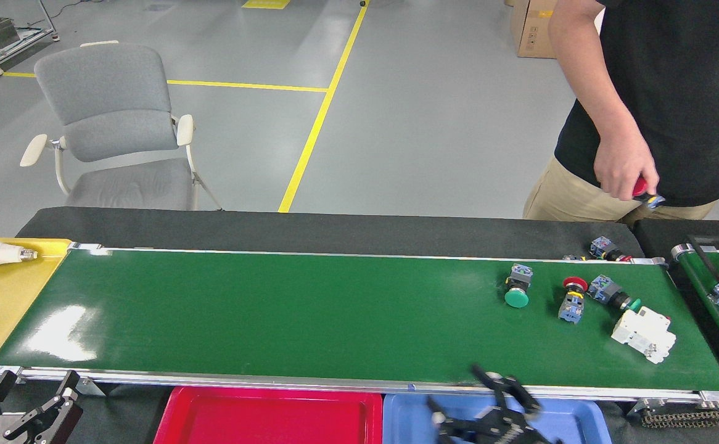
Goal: Pick switch part from conveyor to tray
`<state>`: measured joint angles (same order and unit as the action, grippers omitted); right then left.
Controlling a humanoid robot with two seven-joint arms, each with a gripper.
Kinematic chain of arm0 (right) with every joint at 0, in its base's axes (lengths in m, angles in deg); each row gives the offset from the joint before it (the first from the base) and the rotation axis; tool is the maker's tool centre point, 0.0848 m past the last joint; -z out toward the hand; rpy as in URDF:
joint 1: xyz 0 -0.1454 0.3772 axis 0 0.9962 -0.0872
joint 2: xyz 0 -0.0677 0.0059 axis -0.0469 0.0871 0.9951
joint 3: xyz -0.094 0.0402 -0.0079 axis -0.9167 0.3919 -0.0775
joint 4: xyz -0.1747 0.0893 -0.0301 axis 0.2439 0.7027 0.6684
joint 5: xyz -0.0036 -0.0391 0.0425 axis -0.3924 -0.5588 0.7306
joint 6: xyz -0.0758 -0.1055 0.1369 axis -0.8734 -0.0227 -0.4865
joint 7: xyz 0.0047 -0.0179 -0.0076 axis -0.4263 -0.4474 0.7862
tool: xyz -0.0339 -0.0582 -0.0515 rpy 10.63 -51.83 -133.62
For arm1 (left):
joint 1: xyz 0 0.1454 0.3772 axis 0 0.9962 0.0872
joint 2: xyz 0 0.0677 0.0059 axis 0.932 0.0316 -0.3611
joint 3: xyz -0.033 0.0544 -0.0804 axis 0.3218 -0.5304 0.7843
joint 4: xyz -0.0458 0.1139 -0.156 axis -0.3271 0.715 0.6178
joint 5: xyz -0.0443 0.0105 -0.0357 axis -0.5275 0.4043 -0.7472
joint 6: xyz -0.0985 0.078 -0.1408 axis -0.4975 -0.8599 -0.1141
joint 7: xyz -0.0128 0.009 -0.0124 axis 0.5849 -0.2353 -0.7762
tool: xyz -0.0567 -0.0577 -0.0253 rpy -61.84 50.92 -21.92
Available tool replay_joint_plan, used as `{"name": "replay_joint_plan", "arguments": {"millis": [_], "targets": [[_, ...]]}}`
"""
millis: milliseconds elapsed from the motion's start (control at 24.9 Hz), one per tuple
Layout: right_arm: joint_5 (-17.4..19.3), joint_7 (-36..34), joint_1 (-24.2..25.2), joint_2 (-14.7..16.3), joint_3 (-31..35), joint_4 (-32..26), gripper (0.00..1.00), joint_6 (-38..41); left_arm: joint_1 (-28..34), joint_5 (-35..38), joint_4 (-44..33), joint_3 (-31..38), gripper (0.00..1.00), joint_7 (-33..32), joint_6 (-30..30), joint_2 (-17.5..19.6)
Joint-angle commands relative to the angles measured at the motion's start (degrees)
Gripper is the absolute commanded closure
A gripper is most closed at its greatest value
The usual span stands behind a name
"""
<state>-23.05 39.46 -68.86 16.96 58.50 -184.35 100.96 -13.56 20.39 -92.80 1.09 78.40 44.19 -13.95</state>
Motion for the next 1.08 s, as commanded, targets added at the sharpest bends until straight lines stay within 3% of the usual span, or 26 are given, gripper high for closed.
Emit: {"name": "replay_joint_plan", "arguments": {"millis": [0,201,321,401,602,923,964,1044], "targets": [[0.21,-2.82,-0.34,0.2,0.76,-1.11,0.0,-8.69,-0.13,-0.22,-0.59,0.29,0.0,0.2,0.07,0.8],[-1.28,-0.01,-5.26,0.38,-0.38,-0.4,0.0,-12.47,-0.22,-0.22,-0.76,-0.24,0.0,0.2,0.07,0.8],[-5.67,3.07,-10.62,-0.15,-5.04,3.03,0.0,-16.07,-0.31,-0.22,-0.68,-0.33,0.0,0.2,0.07,0.89],[-6.73,3.42,-14.58,0.2,-9.79,7.16,0.0,-21.52,-0.31,-0.22,-0.59,-0.33,0.0,0.2,0.07,0.98],[-6.73,4.74,-25.13,3.11,-18.14,18.23,0.0,-32.33,-0.4,-0.22,-0.59,-0.42,0.0,0.2,0.07,0.98],[-6.38,5.18,-33.48,2.58,-19.19,28.51,0.02,-33.21,-0.92,-0.04,-0.5,-0.5,0.0,0.2,0.07,1.06],[-6.38,5.18,-33.91,2.58,-19.37,29.22,0.11,-33.12,-0.92,-0.04,-0.5,-0.5,0.0,0.2,0.07,1.06],[-6.29,5.18,-34.09,3.11,-20.51,29.92,0.47,-32.86,-0.92,-0.04,-0.5,-0.5,0.0,0.2,0.07,1.06]]}}
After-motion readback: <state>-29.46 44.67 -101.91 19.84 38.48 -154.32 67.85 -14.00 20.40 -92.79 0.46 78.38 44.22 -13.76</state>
